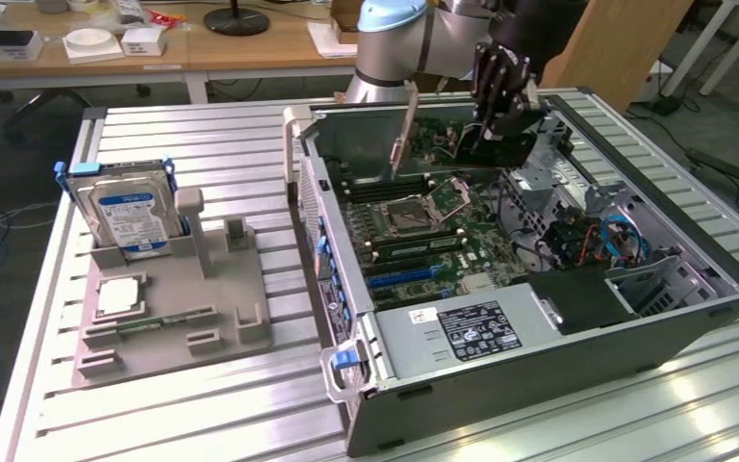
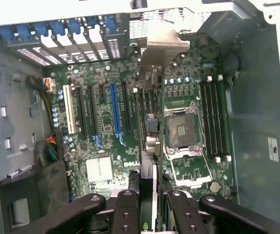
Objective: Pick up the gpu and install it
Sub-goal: 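Insert the gpu into the slot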
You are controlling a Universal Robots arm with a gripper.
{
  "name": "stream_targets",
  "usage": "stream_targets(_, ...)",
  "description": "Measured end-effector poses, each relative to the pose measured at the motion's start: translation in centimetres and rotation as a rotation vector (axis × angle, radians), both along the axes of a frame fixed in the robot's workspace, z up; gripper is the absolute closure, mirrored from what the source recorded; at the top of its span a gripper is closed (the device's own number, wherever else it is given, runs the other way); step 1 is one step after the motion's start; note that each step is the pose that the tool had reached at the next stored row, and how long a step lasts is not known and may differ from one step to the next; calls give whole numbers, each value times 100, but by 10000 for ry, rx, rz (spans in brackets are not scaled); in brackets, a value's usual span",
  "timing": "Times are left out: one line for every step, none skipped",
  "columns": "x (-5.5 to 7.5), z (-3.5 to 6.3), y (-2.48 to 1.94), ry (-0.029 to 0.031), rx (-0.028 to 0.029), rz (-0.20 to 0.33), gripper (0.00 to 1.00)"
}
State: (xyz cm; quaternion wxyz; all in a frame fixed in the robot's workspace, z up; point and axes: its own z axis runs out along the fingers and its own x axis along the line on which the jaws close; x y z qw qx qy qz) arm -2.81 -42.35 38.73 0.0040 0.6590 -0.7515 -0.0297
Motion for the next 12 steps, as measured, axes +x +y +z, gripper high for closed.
stream_targets(0, -1, 0, 0, 0, 132, 73)
stream_targets(0, -1, -1, 1, -1, 249, 73)
stream_targets(0, -2, -1, 1, -1, 361, 73)
stream_targets(0, -2, -1, 1, -1, 474, 73)
stream_targets(0, -3, -1, 1, -1, 588, 73)
stream_targets(0, -4, -2, 0, -1, 700, 73)
stream_targets(0, -4, -2, 1, -1, 811, 73)
stream_targets(0, -5, -2, 1, -2, 925, 73)
stream_targets(0, -5, -3, 1, -2, 1026, 73)
stream_targets(0, -6, -4, 1, -2, 1126, 73)
stream_targets(0, -7, -4, 0, -1, 1230, 73)
stream_targets(0, -8, -5, 1, -1, 1323, 73)
